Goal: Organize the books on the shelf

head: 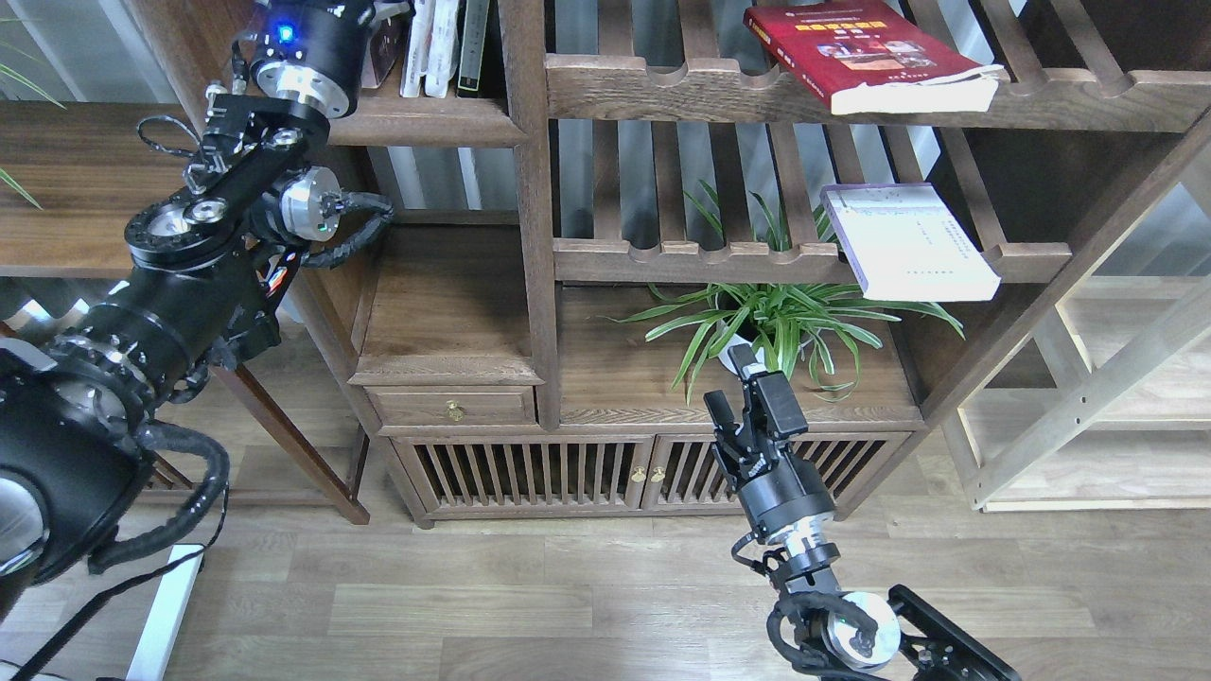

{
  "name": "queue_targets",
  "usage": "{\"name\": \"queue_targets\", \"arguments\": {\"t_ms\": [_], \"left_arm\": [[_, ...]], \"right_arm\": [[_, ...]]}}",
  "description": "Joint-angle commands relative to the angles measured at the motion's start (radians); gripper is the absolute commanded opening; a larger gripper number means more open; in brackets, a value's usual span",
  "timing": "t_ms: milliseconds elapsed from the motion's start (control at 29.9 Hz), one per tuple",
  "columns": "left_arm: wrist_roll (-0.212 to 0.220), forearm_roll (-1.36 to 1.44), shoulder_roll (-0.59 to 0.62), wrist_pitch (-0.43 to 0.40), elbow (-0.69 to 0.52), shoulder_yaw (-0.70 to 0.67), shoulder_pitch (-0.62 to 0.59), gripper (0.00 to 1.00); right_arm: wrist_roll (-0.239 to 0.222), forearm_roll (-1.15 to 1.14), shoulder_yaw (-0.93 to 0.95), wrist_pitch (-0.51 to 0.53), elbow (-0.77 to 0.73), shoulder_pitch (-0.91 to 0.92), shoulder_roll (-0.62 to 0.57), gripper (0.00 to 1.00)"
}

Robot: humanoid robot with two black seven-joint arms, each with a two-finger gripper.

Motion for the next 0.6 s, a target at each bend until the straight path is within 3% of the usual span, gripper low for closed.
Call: {"name": "queue_targets", "arguments": {"t_ms": [0, 267, 568], "left_arm": [[0.0, 0.0, 0.003, 0.006, -0.014, -0.001, -0.007, 0.34], [0.0, 0.0, 0.008, 0.006, -0.026, -0.012, -0.032, 0.37], [0.0, -0.056, 0.013, 0.006, -0.031, -0.02, -0.168, 0.38]], "right_arm": [[0.0, 0.0, 0.0, 0.0, 0.0, 0.0, -0.001, 0.97], [0.0, 0.0, -0.005, 0.0, 0.0, -0.011, -0.001, 0.97], [-0.001, -0.001, -0.002, 0.0, 0.0, -0.02, -0.005, 0.97]]}}
